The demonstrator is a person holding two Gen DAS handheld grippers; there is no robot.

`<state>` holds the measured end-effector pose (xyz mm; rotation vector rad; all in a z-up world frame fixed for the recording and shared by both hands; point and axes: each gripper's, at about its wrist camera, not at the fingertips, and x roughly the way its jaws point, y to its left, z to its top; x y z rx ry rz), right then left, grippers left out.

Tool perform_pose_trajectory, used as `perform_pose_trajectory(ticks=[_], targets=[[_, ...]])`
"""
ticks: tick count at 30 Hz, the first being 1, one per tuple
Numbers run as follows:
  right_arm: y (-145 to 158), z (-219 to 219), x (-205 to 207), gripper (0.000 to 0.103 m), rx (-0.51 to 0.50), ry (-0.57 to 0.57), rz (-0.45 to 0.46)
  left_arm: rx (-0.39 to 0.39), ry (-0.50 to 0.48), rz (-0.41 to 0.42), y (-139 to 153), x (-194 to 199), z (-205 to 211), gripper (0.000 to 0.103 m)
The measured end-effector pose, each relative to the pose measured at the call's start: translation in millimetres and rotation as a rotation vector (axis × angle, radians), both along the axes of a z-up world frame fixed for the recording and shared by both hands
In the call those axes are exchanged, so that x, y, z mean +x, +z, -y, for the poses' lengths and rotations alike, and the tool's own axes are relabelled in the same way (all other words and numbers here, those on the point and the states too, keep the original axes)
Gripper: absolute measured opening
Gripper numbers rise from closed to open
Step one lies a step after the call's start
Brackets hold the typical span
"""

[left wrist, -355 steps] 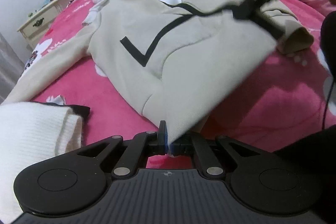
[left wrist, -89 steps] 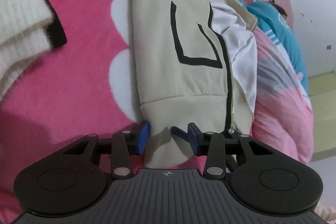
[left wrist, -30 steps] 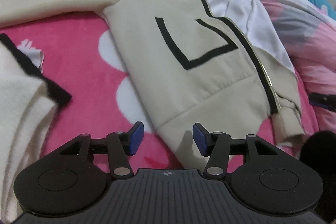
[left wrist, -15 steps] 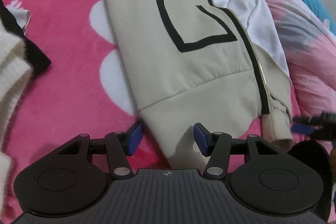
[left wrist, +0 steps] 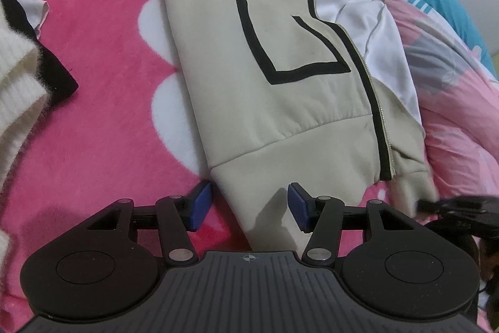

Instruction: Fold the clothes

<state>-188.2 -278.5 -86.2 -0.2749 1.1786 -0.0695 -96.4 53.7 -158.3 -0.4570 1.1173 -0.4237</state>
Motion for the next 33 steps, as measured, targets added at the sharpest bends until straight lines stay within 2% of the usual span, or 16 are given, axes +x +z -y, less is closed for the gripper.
perform_pose_trajectory(ticks=[2, 5, 7, 8, 10, 11, 12, 14, 16, 19, 21, 23, 26, 28, 33], targets=[[7, 7, -2, 0.012, -0.207, 0.054, 0.013, -0.002, -0.003, 0.0, 0, 1, 0, 0.053], [2, 32, 2, 0.014, -0.345, 0.033, -0.018, 0.0, -0.009, 0.002, 0, 0, 0, 0.053], [0, 51, 5, 0.026, -0.3, -0.027, -0.047, 0.005, -0.013, 0.001, 1, 1, 1, 0.053], [2, 59, 6, 0.035, -0.278, -0.057, -0.05, 0.007, -0.015, -0.001, 2, 1, 1, 0.053], [9, 66, 3, 0.04, -0.261, -0.078, -0.035, 0.013, -0.019, -0.005, 3, 2, 2, 0.053], [18, 69, -1, 0.044, -0.217, -0.083, -0.008, 0.016, -0.022, -0.006, 3, 2, 2, 0.053], [28, 73, -5, 0.053, -0.163, -0.091, 0.02, 0.02, -0.025, -0.01, 4, 2, 3, 0.053], [48, 82, -14, 0.061, -0.082, -0.112, 0.068, 0.029, -0.032, -0.014, 4, 4, 7, 0.054], [65, 93, -20, 0.061, -0.061, -0.142, 0.112, 0.036, -0.035, -0.02, 6, 4, 10, 0.056], [89, 102, -26, 0.061, -0.066, -0.241, 0.226, 0.027, -0.017, -0.023, 6, 3, 10, 0.057], [106, 105, -32, 0.061, -0.003, -0.295, 0.359, 0.02, -0.004, -0.024, 5, 3, 10, 0.058], [111, 104, -33, 0.063, 0.19, -0.292, 0.423, 0.013, 0.01, -0.026, 5, 2, 10, 0.058], [82, 84, -13, 0.067, 0.54, -0.258, 0.326, 0.006, 0.018, -0.016, 6, 2, 11, 0.058], [47, 63, 9, 0.067, 0.671, -0.252, 0.226, -0.003, 0.03, -0.02, 6, 3, 11, 0.057], [-6, 35, 30, 0.067, 0.746, -0.34, 0.12, -0.03, 0.049, -0.026, 7, 3, 4, 0.055]])
